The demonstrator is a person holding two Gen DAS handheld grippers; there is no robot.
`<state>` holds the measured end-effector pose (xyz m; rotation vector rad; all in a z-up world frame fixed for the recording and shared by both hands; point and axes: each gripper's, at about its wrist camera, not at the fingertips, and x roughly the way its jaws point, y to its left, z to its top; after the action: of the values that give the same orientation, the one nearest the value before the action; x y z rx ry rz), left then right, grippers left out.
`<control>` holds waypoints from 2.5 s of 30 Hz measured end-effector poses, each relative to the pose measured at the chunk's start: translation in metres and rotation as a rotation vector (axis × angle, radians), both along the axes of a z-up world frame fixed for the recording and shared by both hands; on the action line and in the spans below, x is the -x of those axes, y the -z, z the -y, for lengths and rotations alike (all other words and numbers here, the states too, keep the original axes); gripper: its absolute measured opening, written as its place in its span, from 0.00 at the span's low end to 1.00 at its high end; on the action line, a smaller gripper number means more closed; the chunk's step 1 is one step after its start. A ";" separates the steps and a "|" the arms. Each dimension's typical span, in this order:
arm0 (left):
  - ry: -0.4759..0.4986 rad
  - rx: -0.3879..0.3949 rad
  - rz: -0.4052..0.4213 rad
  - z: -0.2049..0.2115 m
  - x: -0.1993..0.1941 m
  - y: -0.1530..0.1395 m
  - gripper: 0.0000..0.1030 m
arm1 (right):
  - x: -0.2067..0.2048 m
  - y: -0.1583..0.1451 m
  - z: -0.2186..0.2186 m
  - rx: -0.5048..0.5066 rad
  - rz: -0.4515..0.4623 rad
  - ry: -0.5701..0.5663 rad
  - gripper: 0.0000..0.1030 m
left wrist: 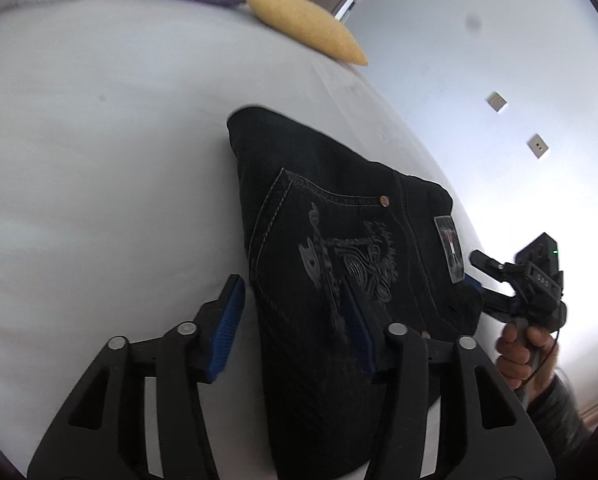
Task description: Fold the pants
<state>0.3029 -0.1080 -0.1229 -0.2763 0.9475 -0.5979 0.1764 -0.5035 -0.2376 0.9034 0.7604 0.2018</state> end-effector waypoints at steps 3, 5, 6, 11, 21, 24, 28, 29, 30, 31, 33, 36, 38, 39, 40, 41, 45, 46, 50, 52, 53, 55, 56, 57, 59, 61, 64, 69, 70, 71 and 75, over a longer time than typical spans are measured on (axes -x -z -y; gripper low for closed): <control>-0.045 -0.080 0.154 -0.008 0.038 -0.031 0.73 | 0.035 -0.021 -0.013 0.113 0.015 0.056 0.69; -0.076 -0.143 0.286 -0.001 0.073 -0.061 0.76 | 0.059 -0.039 -0.026 0.185 0.040 0.092 0.69; -0.092 -0.173 0.348 0.002 0.093 -0.076 0.79 | 0.074 -0.049 -0.032 0.219 0.062 0.112 0.72; -0.183 -0.261 0.694 0.003 0.194 -0.143 1.00 | 0.142 -0.112 -0.070 0.460 0.181 0.230 0.82; -0.285 -0.249 0.865 -0.006 0.297 -0.226 1.00 | 0.259 -0.244 -0.109 0.769 0.469 0.459 1.00; -0.286 -0.197 0.875 -0.018 0.320 -0.241 1.00 | 0.291 -0.276 -0.122 0.834 0.566 0.479 1.00; -0.228 -0.222 0.926 -0.015 0.354 -0.254 1.00 | 0.315 -0.304 -0.137 0.885 0.611 0.496 1.00; -0.224 -0.242 0.940 -0.014 0.366 -0.257 1.00 | 0.321 -0.307 -0.140 0.879 0.612 0.497 1.00; -0.233 -0.262 0.949 -0.012 0.374 -0.256 1.00 | 0.324 -0.309 -0.142 0.870 0.614 0.491 1.00; -0.249 -0.296 0.945 -0.010 0.381 -0.254 1.00 | 0.326 -0.309 -0.144 0.859 0.607 0.472 1.00; -0.242 -0.341 0.887 -0.002 0.385 -0.247 1.00 | 0.327 -0.306 -0.149 0.841 0.577 0.427 1.00; -0.260 -0.390 0.783 0.005 0.378 -0.230 1.00 | 0.321 -0.291 -0.155 0.839 0.511 0.402 1.00; -0.250 -0.401 0.707 0.011 0.367 -0.215 1.00 | 0.316 -0.277 -0.156 0.844 0.455 0.401 1.00; -0.266 -0.415 0.670 0.013 0.361 -0.208 1.00 | 0.313 -0.271 -0.156 0.845 0.419 0.397 1.00; -0.281 -0.426 0.633 0.014 0.356 -0.202 1.00 | 0.310 -0.264 -0.155 0.841 0.395 0.393 1.00; -0.287 -0.429 0.595 0.015 0.349 -0.195 1.00 | 0.306 -0.255 -0.155 0.828 0.370 0.386 1.00; -0.297 -0.415 0.454 0.013 0.324 -0.169 1.00 | 0.297 -0.229 -0.161 0.834 0.273 0.368 1.00; -0.305 -0.415 0.437 0.012 0.319 -0.166 1.00 | 0.294 -0.223 -0.164 0.839 0.253 0.353 1.00; -0.322 -0.424 0.398 0.006 0.309 -0.157 1.00 | 0.281 -0.197 -0.176 0.836 0.164 0.299 1.00; -0.324 -0.431 0.390 0.005 0.306 -0.154 1.00 | 0.275 -0.189 -0.180 0.819 0.131 0.277 1.00; -0.325 -0.430 0.387 0.004 0.306 -0.152 1.00 | 0.273 -0.186 -0.182 0.814 0.124 0.268 1.00; -0.327 -0.432 0.383 0.002 0.303 -0.150 1.00 | 0.271 -0.183 -0.187 0.813 0.120 0.254 1.00; -0.329 -0.433 0.380 0.001 0.302 -0.150 1.00 | 0.270 -0.182 -0.190 0.816 0.121 0.247 1.00; -0.329 -0.432 0.378 -0.001 0.303 -0.150 1.00 | 0.269 -0.181 -0.192 0.819 0.123 0.239 1.00; -0.327 -0.430 0.371 -0.002 0.301 -0.147 1.00 | 0.267 -0.181 -0.196 0.824 0.124 0.229 1.00; -0.326 -0.432 0.366 -0.002 0.300 -0.144 1.00 | 0.266 -0.180 -0.196 0.826 0.121 0.225 1.00; -0.323 -0.431 0.357 -0.003 0.298 -0.141 1.00 | 0.264 -0.179 -0.195 0.815 0.115 0.223 1.00; -0.318 -0.429 0.341 -0.003 0.295 -0.135 1.00 | 0.262 -0.177 -0.194 0.814 0.108 0.216 1.00; -0.317 -0.429 0.339 -0.003 0.294 -0.134 1.00 | 0.261 -0.176 -0.195 0.813 0.107 0.214 1.00; -0.316 -0.429 0.338 -0.003 0.294 -0.133 1.00 | 0.261 -0.176 -0.195 0.812 0.106 0.212 1.00; -0.312 -0.430 0.332 -0.002 0.292 -0.129 1.00 | 0.259 -0.174 -0.196 0.813 0.100 0.205 1.00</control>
<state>0.0106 -0.1056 0.0059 0.0625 0.6709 -0.1365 -0.0823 -0.3079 -0.0638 0.1891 0.5734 -0.2365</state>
